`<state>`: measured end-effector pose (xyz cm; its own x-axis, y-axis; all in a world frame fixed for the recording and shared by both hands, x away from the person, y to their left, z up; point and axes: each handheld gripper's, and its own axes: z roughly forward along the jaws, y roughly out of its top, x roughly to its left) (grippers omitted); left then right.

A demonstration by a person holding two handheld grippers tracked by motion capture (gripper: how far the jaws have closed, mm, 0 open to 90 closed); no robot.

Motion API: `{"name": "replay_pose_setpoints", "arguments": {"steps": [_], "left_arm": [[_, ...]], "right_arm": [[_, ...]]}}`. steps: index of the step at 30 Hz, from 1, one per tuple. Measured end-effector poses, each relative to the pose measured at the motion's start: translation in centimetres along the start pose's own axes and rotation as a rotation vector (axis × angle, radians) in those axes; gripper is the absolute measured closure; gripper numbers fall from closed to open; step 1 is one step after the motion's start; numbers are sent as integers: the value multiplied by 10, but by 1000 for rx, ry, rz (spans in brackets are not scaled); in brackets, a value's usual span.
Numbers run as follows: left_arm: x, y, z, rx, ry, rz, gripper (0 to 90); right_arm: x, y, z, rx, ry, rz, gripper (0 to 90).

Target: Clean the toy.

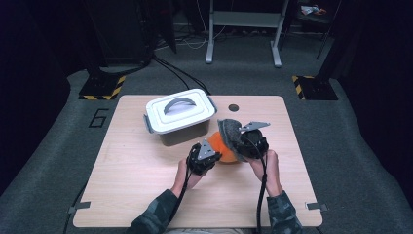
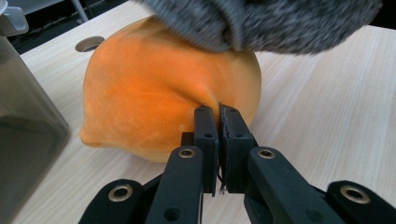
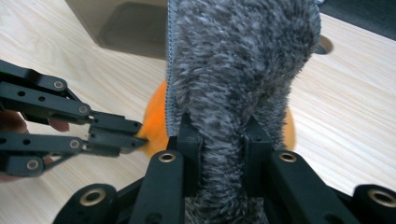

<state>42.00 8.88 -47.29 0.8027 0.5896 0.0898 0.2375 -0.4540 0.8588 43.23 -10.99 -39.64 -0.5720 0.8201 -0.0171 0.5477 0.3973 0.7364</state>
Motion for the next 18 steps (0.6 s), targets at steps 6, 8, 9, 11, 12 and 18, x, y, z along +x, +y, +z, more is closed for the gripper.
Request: {"name": "replay_pose_setpoints", "arguments": {"steps": [6,8,9,11,12,18], "left_arm": [[1,-1,1,2,0,-7,869],[2,-2,1,3,-2,-6,868],[2,-3,1,3,0,-9,868],[2,-4,2,1,-1,-19,868],[3,-4,1,3,-4,-23,868],[6,-8,1,9,1,-36,868]], "right_arm": [[2,0,13,45,-28,-34,750],[-1,-2,14,48,-36,-27,752],[-2,-3,15,52,-47,-29,753],[-6,-6,15,53,-55,-17,753],[-8,-7,15,54,-61,-8,753],[-21,-17,16,68,-94,33,753]]}}
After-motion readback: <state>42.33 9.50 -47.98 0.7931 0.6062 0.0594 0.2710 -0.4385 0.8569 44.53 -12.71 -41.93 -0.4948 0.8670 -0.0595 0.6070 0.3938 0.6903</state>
